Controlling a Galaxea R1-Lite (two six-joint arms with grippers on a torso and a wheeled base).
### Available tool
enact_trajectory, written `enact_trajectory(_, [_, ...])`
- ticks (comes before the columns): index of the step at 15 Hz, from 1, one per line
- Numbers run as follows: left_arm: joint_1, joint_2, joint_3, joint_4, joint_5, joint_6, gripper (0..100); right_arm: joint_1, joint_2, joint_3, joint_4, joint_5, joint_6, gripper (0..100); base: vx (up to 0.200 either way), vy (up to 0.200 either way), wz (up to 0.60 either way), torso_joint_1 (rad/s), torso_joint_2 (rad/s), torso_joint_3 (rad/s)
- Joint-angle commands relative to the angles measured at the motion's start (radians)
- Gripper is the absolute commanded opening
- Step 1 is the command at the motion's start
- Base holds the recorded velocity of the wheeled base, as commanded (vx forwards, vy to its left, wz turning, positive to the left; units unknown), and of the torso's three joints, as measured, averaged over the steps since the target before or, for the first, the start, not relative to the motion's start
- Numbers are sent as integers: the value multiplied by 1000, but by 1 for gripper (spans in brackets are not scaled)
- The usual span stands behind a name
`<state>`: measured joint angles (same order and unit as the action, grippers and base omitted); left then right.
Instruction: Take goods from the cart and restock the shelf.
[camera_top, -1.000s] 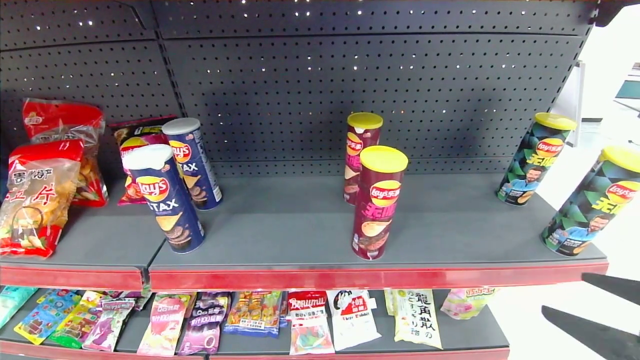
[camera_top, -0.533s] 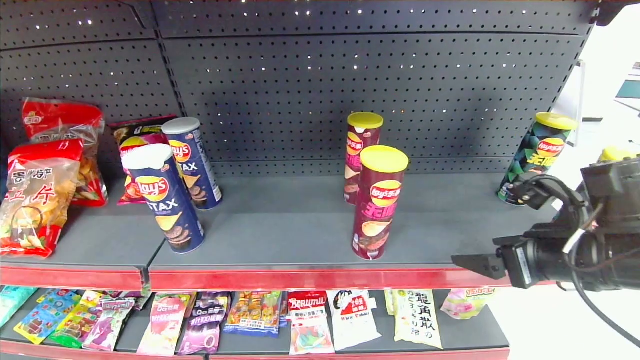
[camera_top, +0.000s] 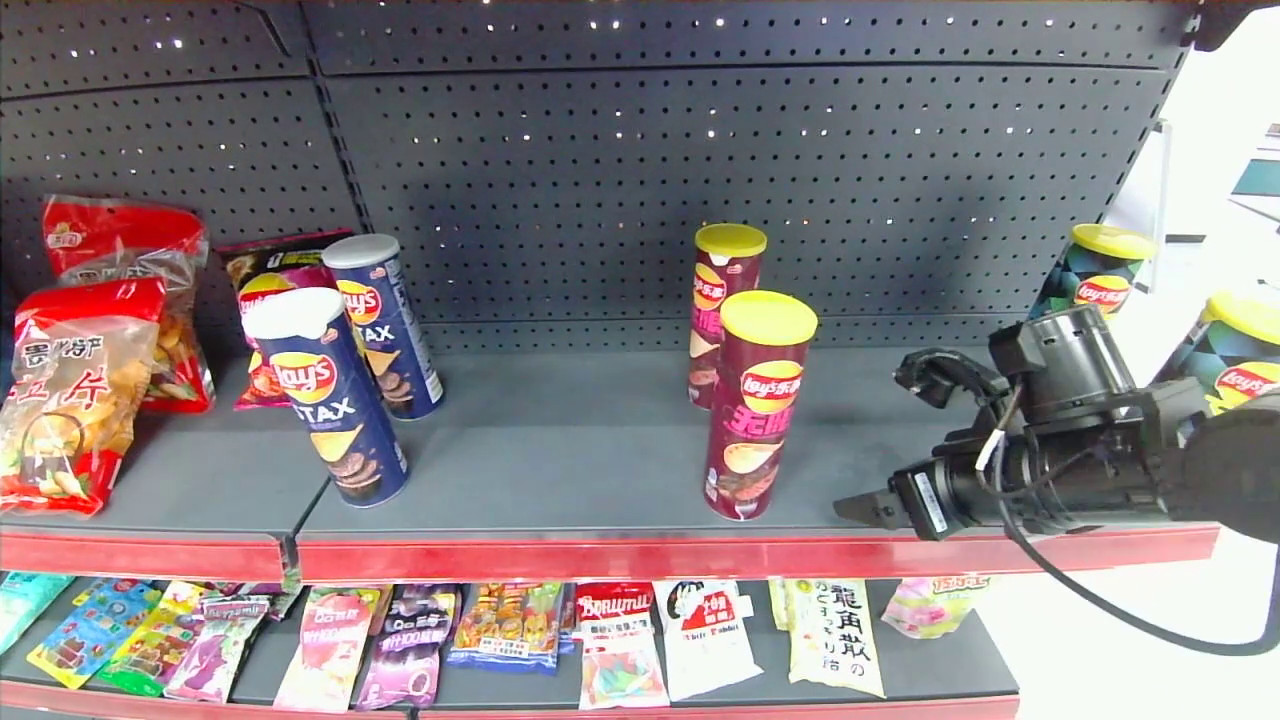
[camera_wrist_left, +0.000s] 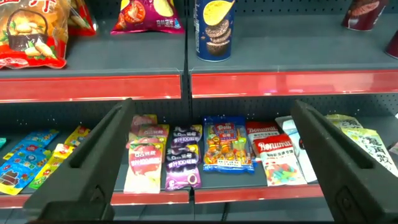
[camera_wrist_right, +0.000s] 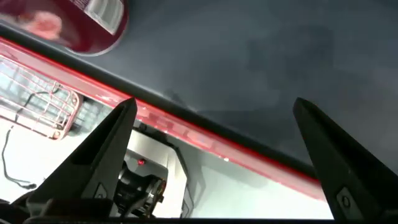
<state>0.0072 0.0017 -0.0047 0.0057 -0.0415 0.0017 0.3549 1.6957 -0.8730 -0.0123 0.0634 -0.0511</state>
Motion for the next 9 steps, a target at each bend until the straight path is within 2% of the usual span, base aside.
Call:
enact_trajectory(1, [0, 1, 0, 0, 0, 0, 100, 18, 64, -31, -1, -7, 0, 100, 0, 0, 0, 0, 0, 0])
enact_trajectory(9, [0, 1, 0, 0, 0, 0, 100, 47, 157, -126, -1, -19, 5, 100, 0, 0, 0, 0, 0, 0])
